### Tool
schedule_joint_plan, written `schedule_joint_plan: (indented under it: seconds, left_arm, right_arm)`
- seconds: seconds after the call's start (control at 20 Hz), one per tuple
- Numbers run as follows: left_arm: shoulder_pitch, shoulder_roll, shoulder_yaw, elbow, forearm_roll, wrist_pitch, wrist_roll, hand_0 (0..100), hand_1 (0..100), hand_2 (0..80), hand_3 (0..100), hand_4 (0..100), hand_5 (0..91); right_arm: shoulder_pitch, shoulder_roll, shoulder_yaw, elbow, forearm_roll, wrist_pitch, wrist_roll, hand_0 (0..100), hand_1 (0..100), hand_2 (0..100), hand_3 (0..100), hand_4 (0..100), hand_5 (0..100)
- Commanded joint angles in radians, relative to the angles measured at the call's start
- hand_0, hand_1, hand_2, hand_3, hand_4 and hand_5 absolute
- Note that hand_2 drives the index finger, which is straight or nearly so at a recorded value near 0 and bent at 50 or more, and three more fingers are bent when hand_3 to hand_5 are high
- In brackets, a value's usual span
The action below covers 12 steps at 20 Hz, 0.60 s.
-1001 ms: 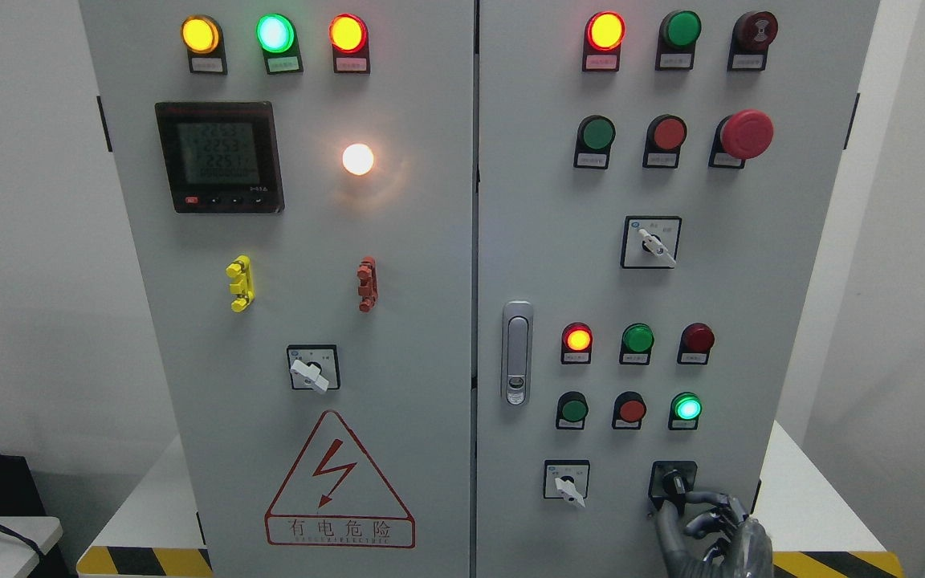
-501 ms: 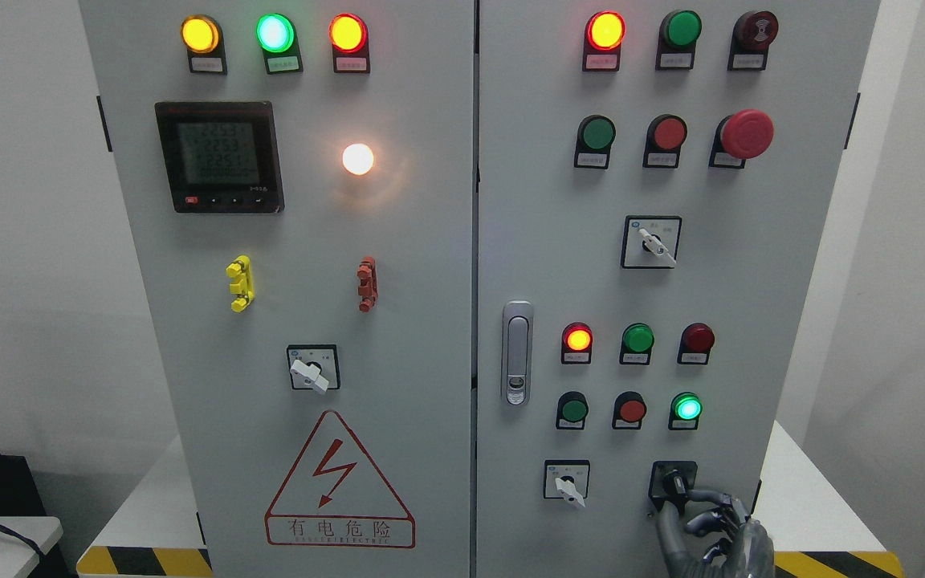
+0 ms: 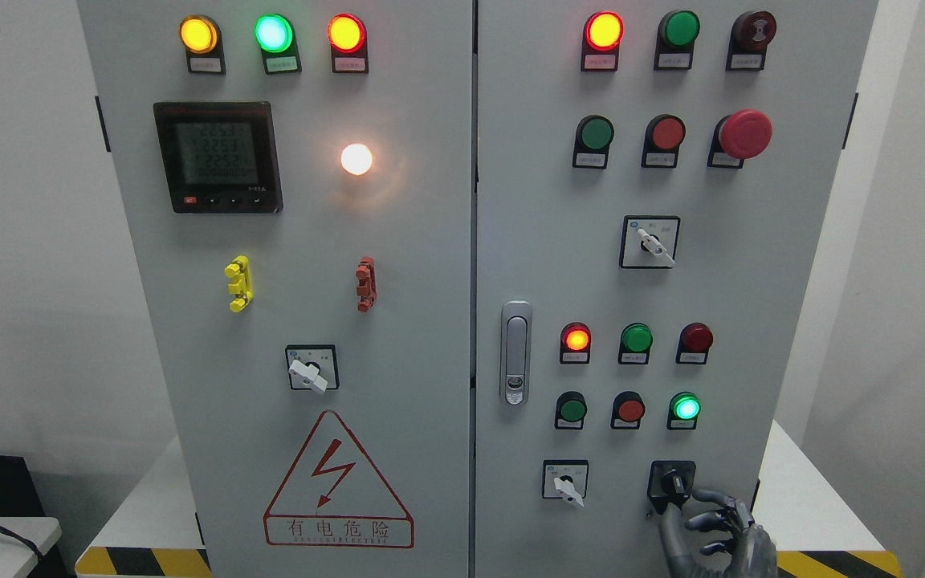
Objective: Trip black knob to open circuit
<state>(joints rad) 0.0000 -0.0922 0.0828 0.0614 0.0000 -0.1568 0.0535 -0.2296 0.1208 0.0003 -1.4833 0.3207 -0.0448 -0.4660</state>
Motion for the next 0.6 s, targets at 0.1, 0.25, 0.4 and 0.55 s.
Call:
schedule_joint_plan:
  seconds: [0.1,0.25,0.4,0.55]
  left_arm:
    - [-0.008,0.000,0.000,0.000,-0.032,0.000,0.000,12,39,0.0,0,0,0.0]
    - [-0.008,0.000,0.000,0.000,-0.032,0.000,0.000,12,39,0.0,0,0,0.0]
    - [-0.008,0.000,0.000,0.000,-0.034,0.000,0.000,12,39,0.0,0,0,0.0]
    - [-0.008,0.000,0.000,0.000,-0.032,0.000,0.000,12,39,0.0,0,0,0.0]
  right_arm:
    - [0.042,-0.001,0.032,-0.008,-0.003,-0.059,0.004,34,69,36,62,58,55]
    - [0.078,-0.001,0.032,-0.008,-0.006,-0.150,0.006,35,58,30,53,53,50]
    - [0.130,-0.003,0.033,-0.028,-0.009,-0.210,0.007,19,44,27,49,50,47]
    - [0.197,-0.009,0.032,-0.066,-0.017,-0.250,0.099,17,39,20,42,45,43]
